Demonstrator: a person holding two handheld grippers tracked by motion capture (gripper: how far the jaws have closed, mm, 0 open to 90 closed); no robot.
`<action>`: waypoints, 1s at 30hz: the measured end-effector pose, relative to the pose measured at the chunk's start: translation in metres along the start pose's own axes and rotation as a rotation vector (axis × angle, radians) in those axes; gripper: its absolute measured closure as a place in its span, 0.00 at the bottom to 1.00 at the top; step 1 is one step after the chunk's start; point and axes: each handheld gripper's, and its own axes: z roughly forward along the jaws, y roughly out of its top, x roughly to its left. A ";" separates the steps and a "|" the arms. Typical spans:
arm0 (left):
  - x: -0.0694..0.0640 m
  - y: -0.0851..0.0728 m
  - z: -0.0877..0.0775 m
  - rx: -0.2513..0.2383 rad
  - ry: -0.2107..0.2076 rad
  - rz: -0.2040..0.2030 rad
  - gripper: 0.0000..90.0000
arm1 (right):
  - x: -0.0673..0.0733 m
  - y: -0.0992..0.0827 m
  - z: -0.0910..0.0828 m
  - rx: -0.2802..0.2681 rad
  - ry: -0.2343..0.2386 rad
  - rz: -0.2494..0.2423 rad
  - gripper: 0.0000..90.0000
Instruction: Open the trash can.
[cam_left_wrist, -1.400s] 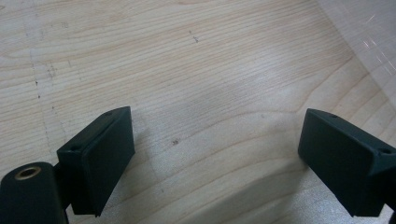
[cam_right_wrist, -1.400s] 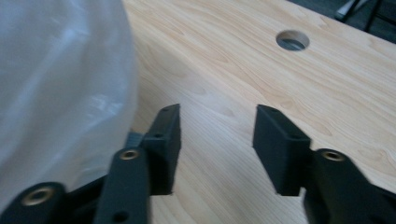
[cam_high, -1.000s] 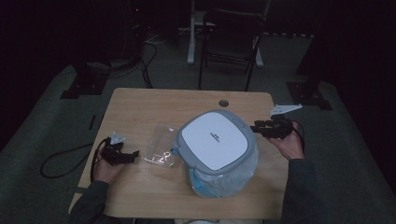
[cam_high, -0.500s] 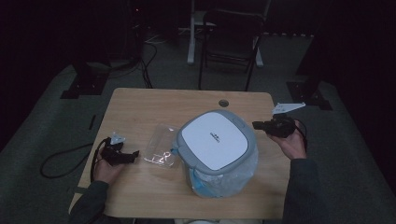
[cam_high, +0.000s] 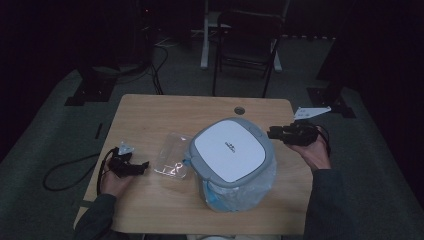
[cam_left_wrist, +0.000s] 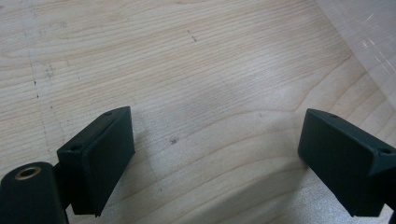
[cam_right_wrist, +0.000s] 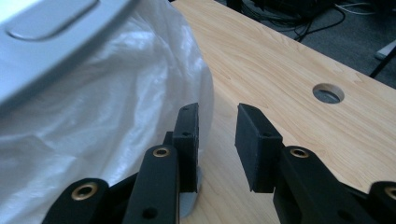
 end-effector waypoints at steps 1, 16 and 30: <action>0.000 0.000 0.000 0.000 0.000 0.000 0.13 | 0.001 0.001 -0.001 -0.001 0.004 -0.002 0.78; 0.000 0.000 0.000 0.001 0.000 0.001 0.13 | 0.007 0.017 -0.015 -0.081 0.045 -0.028 0.81; 0.000 0.000 0.000 0.001 0.000 0.001 0.13 | 0.033 0.039 -0.020 -0.087 0.070 -0.133 1.00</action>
